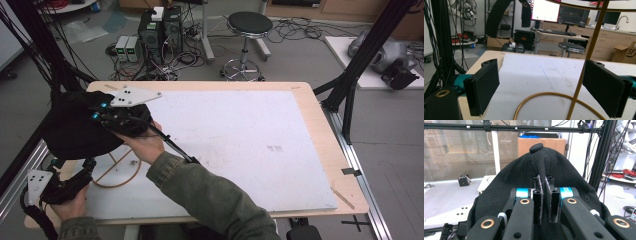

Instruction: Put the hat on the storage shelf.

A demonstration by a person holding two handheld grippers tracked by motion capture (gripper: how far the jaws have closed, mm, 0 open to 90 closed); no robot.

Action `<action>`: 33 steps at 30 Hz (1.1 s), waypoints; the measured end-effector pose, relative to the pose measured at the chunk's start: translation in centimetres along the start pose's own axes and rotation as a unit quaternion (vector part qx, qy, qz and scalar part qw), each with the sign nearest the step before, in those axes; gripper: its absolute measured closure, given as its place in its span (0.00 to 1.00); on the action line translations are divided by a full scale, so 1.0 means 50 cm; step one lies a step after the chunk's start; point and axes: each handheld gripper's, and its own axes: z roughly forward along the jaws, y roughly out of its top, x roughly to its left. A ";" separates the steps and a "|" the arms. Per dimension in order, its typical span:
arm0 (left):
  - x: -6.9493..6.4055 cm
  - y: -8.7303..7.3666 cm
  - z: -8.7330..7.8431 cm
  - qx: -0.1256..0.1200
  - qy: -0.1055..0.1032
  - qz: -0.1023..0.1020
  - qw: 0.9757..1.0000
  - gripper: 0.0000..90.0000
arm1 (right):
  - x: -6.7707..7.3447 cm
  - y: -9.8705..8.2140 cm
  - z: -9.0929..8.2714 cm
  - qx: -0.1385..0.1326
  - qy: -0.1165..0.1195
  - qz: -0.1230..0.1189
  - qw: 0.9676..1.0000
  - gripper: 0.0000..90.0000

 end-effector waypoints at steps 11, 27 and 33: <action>-0.003 -0.001 0.001 0.002 -0.002 0.003 1.000 0.16 | -0.003 -0.014 -0.006 -0.003 0.003 0.010 1.000 0.94; -0.001 0.000 0.000 0.002 -0.001 0.004 1.000 0.16 | -0.005 -0.024 -0.010 -0.009 0.007 0.021 1.000 0.86; -0.001 0.000 0.001 0.002 0.000 0.005 1.000 0.16 | -0.003 -0.027 -0.013 -0.015 0.010 0.021 1.000 0.79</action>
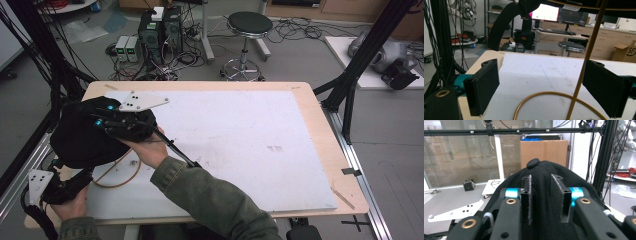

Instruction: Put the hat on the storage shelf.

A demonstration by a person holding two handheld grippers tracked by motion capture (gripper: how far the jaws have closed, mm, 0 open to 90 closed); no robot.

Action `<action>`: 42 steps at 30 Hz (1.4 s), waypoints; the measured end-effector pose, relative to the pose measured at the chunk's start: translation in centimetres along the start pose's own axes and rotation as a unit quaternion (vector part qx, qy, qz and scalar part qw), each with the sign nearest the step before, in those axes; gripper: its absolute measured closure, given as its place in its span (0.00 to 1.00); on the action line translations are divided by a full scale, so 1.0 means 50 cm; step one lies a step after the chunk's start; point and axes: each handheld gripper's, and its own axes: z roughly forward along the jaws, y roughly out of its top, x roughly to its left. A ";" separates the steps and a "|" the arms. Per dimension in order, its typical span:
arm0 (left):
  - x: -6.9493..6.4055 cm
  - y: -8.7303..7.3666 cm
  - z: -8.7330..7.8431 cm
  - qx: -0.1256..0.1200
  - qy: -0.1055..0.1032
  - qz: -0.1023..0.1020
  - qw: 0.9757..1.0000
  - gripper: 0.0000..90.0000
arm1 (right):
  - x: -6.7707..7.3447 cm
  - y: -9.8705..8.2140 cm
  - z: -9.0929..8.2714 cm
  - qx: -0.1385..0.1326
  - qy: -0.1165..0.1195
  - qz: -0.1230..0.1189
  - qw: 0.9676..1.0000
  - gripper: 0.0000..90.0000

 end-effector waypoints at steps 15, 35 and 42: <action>-0.001 0.000 0.001 0.000 -0.001 -0.001 1.000 0.16 | 0.001 0.002 -0.026 -0.010 -0.055 0.001 0.998 0.33; -0.006 0.000 0.000 0.000 -0.001 0.001 1.000 0.16 | -0.036 0.004 -0.134 -0.004 -0.118 -0.016 0.993 0.27; -0.004 0.001 -0.002 -0.001 -0.001 -0.002 1.000 0.16 | -0.059 0.002 -0.207 -0.008 -0.169 -0.023 0.985 0.27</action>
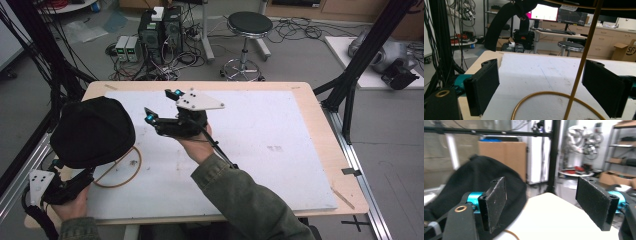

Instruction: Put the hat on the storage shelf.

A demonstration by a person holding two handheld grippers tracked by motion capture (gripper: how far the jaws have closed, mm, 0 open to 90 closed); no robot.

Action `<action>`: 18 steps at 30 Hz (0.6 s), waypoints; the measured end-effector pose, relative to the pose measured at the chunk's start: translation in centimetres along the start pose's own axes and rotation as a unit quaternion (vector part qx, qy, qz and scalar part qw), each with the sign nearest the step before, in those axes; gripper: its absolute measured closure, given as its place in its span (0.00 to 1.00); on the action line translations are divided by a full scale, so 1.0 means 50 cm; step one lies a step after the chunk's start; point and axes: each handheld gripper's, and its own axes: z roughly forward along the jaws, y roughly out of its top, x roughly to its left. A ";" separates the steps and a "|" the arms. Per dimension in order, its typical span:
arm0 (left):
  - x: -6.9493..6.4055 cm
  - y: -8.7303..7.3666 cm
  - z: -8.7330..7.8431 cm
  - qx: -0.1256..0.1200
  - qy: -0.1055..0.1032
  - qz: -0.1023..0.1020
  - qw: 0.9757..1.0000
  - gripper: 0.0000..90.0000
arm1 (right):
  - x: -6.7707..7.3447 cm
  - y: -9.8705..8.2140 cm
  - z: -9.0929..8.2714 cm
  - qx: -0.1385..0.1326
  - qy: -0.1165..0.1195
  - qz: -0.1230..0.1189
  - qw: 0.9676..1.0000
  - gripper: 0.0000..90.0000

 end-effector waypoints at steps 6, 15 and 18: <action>0.002 0.001 -0.003 -0.002 0.002 -0.002 1.000 0.16 | -0.039 -0.006 -0.057 -0.002 -0.039 0.001 0.999 0.27; 0.006 0.001 -0.008 -0.001 0.006 -0.004 1.000 0.16 | -0.093 -0.020 -0.132 -0.014 -0.094 0.009 0.995 0.27; 0.005 0.001 -0.009 0.000 0.006 -0.005 1.000 0.16 | -0.108 -0.027 -0.162 -0.024 -0.114 0.014 0.993 0.27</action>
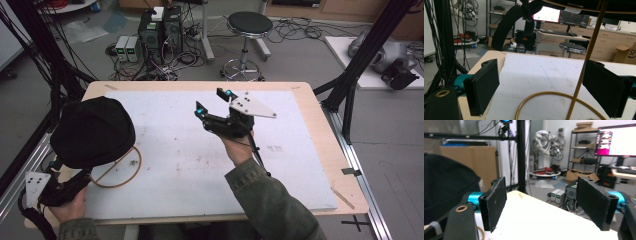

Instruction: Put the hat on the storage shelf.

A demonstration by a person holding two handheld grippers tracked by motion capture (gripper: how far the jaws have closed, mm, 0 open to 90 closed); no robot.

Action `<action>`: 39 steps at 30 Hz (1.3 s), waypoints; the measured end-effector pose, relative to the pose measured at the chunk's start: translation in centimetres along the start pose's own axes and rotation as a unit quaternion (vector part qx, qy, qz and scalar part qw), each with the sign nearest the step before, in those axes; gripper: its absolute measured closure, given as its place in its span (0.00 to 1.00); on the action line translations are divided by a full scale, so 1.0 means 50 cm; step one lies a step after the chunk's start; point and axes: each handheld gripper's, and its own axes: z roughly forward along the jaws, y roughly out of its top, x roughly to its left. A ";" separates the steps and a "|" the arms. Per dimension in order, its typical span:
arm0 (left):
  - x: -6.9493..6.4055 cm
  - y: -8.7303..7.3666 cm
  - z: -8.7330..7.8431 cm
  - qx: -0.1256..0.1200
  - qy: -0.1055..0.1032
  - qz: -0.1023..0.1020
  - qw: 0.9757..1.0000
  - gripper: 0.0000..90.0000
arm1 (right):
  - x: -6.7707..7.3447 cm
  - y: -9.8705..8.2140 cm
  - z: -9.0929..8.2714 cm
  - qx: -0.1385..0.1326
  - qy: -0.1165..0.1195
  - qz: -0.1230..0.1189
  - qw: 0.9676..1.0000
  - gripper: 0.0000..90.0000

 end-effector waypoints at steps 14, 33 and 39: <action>-0.009 -0.001 -0.001 0.001 -0.002 -0.001 1.000 0.16 | -0.093 -0.019 -0.127 -0.025 -0.102 0.011 0.994 0.27; -0.009 0.001 -0.005 -0.003 0.003 -0.005 1.000 0.16 | -0.193 -0.096 -0.295 -0.024 -0.226 0.040 0.973 0.21; -0.011 0.000 -0.002 -0.002 0.001 -0.003 1.000 0.16 | -0.211 -0.138 -0.317 -0.007 -0.258 0.043 0.965 0.16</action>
